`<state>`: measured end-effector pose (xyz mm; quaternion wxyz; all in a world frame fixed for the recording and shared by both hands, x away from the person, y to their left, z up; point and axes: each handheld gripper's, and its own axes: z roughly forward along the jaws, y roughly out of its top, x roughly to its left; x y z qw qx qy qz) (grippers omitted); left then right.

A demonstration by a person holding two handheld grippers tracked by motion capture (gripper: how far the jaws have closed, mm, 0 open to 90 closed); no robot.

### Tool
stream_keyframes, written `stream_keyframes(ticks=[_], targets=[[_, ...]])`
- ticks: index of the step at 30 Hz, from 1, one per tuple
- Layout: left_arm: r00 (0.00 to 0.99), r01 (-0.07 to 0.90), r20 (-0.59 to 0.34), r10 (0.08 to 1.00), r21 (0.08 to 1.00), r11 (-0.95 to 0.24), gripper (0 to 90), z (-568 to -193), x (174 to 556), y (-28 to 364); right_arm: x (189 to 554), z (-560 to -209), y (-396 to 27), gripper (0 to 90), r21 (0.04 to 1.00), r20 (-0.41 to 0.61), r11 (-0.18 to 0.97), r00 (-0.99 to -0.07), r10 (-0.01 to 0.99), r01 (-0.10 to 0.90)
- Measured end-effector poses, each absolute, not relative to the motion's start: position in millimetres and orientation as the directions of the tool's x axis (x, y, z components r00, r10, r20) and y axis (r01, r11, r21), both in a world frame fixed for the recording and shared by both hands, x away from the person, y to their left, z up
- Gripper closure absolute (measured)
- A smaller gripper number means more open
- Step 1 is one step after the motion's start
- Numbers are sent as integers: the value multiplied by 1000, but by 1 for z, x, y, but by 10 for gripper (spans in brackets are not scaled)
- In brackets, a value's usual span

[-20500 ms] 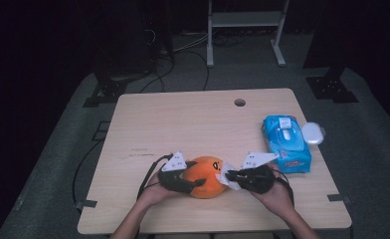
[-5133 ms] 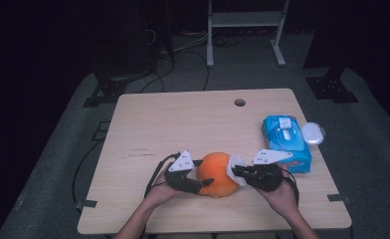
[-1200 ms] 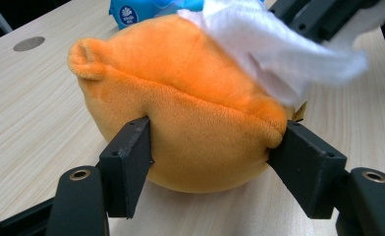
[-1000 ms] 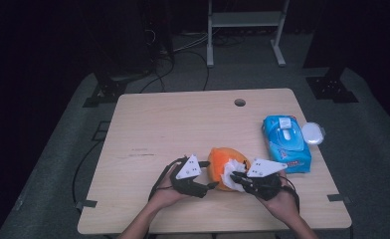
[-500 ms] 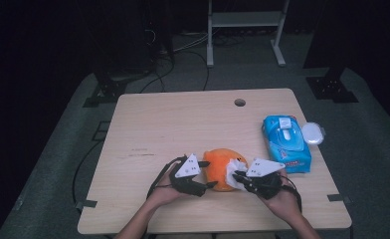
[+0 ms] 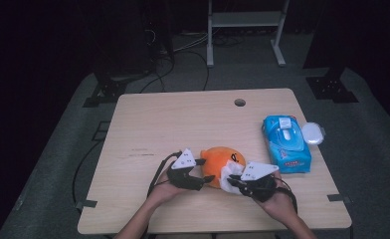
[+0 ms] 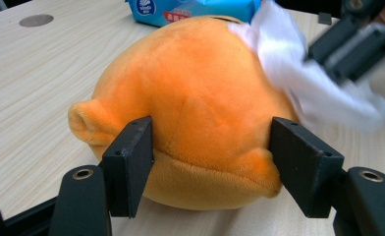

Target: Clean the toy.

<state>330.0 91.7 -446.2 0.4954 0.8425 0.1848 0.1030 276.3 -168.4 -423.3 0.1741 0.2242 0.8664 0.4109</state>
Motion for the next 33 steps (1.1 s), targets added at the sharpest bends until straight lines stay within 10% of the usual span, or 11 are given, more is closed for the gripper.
stream_keyframes(ticks=[33], targets=[[907,115,92,412,885,-452,310,-434,323,82,292,-423,-177,829,808,3,472,-804,594,352]])
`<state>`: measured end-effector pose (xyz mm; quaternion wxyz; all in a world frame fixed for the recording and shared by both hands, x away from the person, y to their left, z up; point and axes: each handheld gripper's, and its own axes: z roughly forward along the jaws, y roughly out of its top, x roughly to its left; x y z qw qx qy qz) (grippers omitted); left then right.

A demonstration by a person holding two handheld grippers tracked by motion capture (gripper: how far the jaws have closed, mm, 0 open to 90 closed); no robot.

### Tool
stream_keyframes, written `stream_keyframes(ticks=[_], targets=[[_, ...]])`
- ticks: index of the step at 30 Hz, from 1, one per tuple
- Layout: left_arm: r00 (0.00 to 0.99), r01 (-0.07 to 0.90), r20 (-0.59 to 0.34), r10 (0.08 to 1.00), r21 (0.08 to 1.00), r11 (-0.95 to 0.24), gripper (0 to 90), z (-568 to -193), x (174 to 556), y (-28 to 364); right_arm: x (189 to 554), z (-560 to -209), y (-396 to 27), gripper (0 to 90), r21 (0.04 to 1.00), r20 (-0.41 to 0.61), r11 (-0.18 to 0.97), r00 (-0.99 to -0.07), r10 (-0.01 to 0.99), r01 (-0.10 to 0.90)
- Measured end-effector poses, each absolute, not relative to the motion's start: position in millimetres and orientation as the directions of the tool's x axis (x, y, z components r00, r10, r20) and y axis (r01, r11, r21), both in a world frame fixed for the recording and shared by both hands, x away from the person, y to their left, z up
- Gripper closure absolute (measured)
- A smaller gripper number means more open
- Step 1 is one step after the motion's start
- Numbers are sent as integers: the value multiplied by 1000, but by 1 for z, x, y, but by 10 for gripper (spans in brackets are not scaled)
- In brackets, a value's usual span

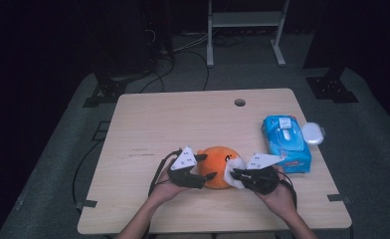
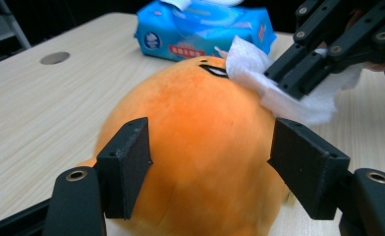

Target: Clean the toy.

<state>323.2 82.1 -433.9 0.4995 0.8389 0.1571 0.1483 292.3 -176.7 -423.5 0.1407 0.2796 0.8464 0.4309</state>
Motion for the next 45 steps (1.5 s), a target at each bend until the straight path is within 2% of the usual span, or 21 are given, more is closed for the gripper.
stream_keyframes(ticks=[4,10,18,20,23,29,31,33,36,41,45], targets=[[906,136,90,413,863,-487,311,-443,322,78,288,-420,-174,824,798,2,497,-825,565,342],[917,114,116,382,841,-529,311,-444,318,76,297,-409,-178,827,846,21,404,-779,627,348],[921,103,123,369,839,-535,313,-445,314,75,301,-420,-194,825,807,23,429,-747,665,407],[922,104,120,367,838,-536,313,-445,314,75,302,-417,-200,824,816,63,385,-728,683,431],[925,101,118,362,840,-533,315,-445,313,74,301,-404,-194,824,848,49,355,-726,686,393],[933,111,86,350,856,-506,314,-438,314,78,308,-412,-181,827,836,38,383,-738,673,393],[935,135,32,353,888,-439,287,-427,315,82,304,-416,-182,830,829,29,406,-756,654,383],[926,135,23,376,911,-389,284,-420,316,84,298,-418,-183,830,822,29,423,-770,637,381],[909,126,65,412,898,-422,277,-422,318,79,289,-423,-186,829,809,31,448,-789,614,380],[911,113,98,401,875,-470,305,-431,315,72,283,-423,-196,822,798,72,450,-806,588,400],[920,114,86,383,875,-471,320,-433,314,73,291,-404,-198,823,845,67,381,-780,622,376]])
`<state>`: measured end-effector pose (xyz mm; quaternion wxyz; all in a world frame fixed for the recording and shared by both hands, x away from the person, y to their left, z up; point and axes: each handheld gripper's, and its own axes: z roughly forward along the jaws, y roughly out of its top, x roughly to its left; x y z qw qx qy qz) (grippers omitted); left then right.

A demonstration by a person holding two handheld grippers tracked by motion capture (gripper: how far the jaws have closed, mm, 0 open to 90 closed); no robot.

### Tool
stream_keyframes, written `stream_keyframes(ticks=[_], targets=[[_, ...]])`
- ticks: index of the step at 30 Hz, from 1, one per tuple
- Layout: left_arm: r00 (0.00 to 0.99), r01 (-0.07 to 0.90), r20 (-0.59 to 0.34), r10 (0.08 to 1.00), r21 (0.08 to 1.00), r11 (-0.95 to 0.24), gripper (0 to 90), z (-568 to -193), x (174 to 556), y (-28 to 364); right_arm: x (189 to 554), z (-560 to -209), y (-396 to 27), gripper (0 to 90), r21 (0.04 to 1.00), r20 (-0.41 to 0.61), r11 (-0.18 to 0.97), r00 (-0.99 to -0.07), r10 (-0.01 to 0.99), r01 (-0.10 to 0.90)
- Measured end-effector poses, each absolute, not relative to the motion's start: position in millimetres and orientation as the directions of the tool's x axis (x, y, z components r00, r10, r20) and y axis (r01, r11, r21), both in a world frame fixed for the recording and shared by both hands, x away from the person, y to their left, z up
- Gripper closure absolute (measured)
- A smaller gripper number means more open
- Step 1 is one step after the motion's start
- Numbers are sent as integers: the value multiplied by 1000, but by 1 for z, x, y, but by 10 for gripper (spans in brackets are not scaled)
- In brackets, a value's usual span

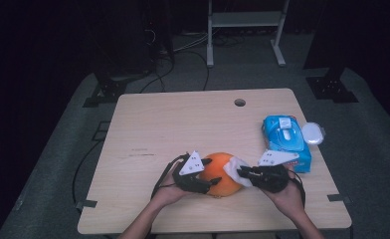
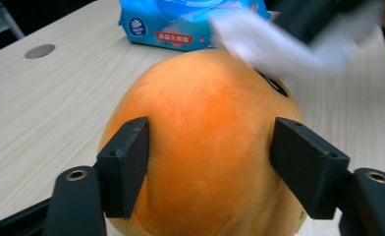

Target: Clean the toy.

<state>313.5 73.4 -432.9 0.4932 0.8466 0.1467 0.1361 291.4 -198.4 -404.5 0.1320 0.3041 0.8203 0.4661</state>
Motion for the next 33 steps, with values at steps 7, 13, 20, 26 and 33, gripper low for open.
stream_keyframes(ticks=[7,13,20,26,33], targets=[[933,113,66,353,878,-465,249,-420,311,81,311,-413,-184,828,835,94,374,-774,626,405],[929,163,13,371,883,-440,112,-411,315,81,280,-417,-185,832,820,34,458,-828,560,344],[949,227,-80,305,844,-486,153,-430,318,69,267,-419,-194,829,819,55,457,-841,538,346],[936,64,105,335,888,-456,387,-422,314,72,273,-391,-200,833,889,45,347,-811,584,299],[927,72,113,359,883,-464,369,-432,318,83,295,-401,-182,829,883,47,349,-797,602,315]])
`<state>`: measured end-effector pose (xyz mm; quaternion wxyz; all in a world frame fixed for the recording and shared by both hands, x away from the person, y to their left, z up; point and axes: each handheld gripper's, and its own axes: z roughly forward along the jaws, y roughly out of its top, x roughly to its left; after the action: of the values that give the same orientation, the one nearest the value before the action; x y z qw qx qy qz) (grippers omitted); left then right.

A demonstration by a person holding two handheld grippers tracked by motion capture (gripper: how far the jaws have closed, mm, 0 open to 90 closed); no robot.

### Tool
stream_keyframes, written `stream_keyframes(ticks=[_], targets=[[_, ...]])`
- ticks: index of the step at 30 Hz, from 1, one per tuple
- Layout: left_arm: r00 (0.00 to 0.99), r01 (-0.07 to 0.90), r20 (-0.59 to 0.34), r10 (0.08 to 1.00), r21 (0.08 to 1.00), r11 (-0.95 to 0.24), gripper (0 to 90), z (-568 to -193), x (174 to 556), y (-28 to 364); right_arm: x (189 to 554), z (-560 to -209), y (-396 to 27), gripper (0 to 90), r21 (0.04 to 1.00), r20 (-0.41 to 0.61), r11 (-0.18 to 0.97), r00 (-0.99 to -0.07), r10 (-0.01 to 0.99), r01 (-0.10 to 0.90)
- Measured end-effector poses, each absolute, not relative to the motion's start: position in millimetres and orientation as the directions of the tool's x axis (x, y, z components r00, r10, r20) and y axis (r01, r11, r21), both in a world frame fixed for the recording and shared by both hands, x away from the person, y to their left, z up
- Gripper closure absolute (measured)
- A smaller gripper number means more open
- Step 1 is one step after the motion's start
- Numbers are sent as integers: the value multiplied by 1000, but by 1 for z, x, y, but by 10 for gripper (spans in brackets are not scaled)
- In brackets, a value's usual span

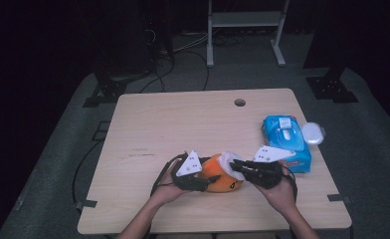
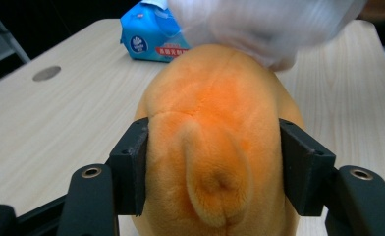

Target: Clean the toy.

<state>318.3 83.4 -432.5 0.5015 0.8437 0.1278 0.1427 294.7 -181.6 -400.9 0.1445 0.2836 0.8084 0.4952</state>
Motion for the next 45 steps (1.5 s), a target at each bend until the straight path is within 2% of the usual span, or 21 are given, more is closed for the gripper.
stream_keyframes(ticks=[6,11,17,21,24,30,33,35,37,39,41,45], targets=[[938,98,72,339,883,-458,366,-439,321,92,300,-423,-193,831,864,119,325,-782,612,385],[946,124,33,324,883,-453,356,-441,321,99,297,-427,-206,830,842,107,343,-751,651,417],[948,141,5,319,889,-435,350,-444,324,104,291,-416,-194,825,867,96,335,-784,614,369],[947,140,10,320,886,-443,344,-443,324,103,301,-430,-203,824,834,175,324,-772,611,446],[947,142,8,322,886,-441,343,-443,323,105,301,-433,-208,825,814,145,351,-749,647,462],[950,109,44,310,882,-459,338,-443,319,100,295,-409,-200,823,881,137,282,-773,619,381],[955,111,37,294,875,-471,321,-441,319,100,296,-415,-194,824,865,118,325,-784,610,383],[962,108,35,272,864,-493,263,-435,320,98,296,-423,-192,826,846,126,354,-793,596,400],[959,148,-10,282,868,-475,217,-428,322,99,293,-425,-190,826,836,105,386,-804,585,390],[959,166,-34,282,873,-459,240,-429,323,99,291,-424,-190,826,827,101,403,-809,579,392],[957,139,3,289,871,-471,299,-432,319,97,290,-419,-192,825,829,83,408,-805,587,383],[956,117,31,291,872,-476,338,-431,313,90,282,-401,-186,828,878,55,360,-811,582,317]])
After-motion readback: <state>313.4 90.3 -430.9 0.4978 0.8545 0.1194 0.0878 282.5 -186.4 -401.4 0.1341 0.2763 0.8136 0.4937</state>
